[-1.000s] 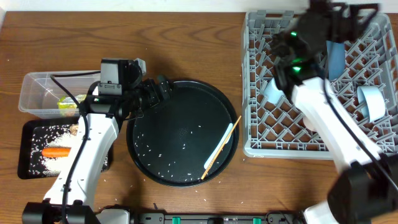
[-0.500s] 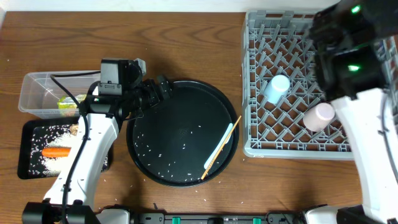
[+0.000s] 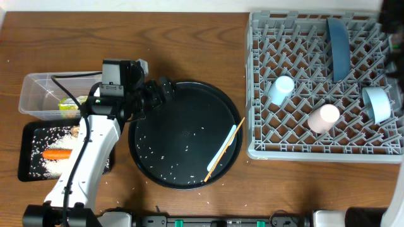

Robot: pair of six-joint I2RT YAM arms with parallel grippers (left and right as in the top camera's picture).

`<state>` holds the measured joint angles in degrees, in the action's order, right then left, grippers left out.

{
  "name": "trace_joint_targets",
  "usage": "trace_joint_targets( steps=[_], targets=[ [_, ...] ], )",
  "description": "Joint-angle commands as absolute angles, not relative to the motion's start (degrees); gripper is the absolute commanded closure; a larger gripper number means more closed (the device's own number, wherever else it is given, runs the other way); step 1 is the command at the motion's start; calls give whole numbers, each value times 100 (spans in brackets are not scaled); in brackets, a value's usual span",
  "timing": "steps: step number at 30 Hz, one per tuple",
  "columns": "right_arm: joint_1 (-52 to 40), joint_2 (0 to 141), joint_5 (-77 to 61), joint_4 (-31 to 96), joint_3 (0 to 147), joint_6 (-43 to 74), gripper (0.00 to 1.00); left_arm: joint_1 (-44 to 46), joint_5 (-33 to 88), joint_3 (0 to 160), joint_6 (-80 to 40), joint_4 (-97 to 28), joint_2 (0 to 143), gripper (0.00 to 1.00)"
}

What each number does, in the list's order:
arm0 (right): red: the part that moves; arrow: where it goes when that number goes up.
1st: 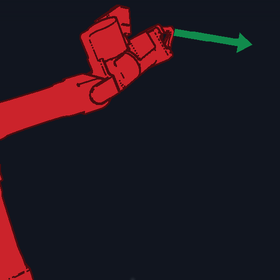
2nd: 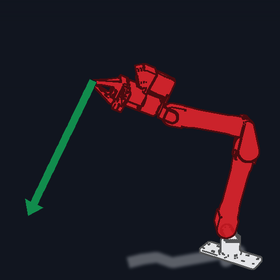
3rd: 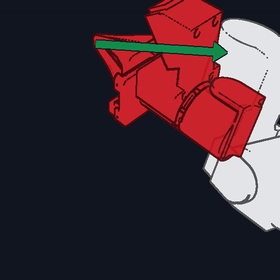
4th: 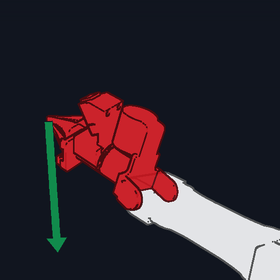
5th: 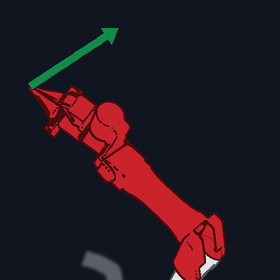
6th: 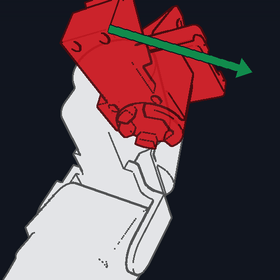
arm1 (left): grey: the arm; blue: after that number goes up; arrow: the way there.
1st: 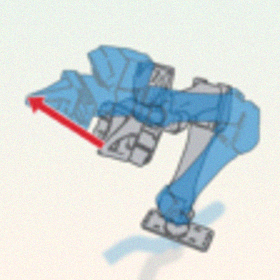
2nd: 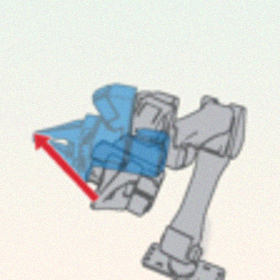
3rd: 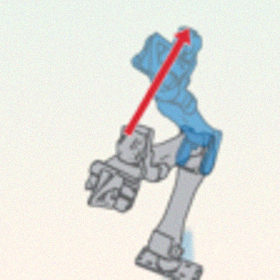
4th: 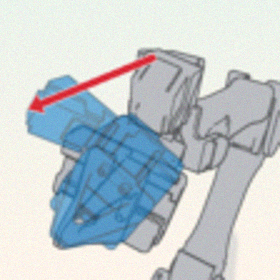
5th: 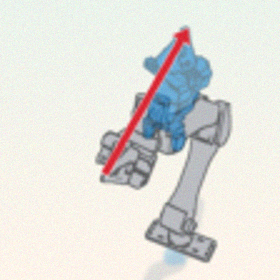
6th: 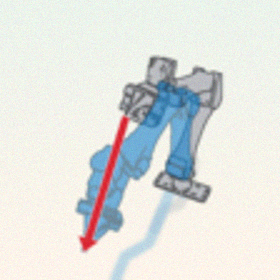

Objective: Sort waste into correct bins and load items into the dishwasher rack
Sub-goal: 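Open the right gripper and pull it back from the plate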

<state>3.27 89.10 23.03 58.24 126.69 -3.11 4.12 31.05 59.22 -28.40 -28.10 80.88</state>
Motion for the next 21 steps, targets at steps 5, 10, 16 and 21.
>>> trace_joint_targets(
  steps=[5,10,16,21],
  targets=[
    [2128,9832,-1721,6427,12739,801,99,377,3039,5922,-2766,-2803,8088,2],
    [2480,10737,-2198,6775,12739,454,99,377,3037,5922,-2766,-2803,8088,2],
    [2314,11751,-2320,6908,12739,202,99,377,3039,5922,-2766,-2803,8088,2],
    [2008,12407,-2294,7118,12737,207,99,377,3039,5922,-2766,-2803,8088,2]
  ],
)
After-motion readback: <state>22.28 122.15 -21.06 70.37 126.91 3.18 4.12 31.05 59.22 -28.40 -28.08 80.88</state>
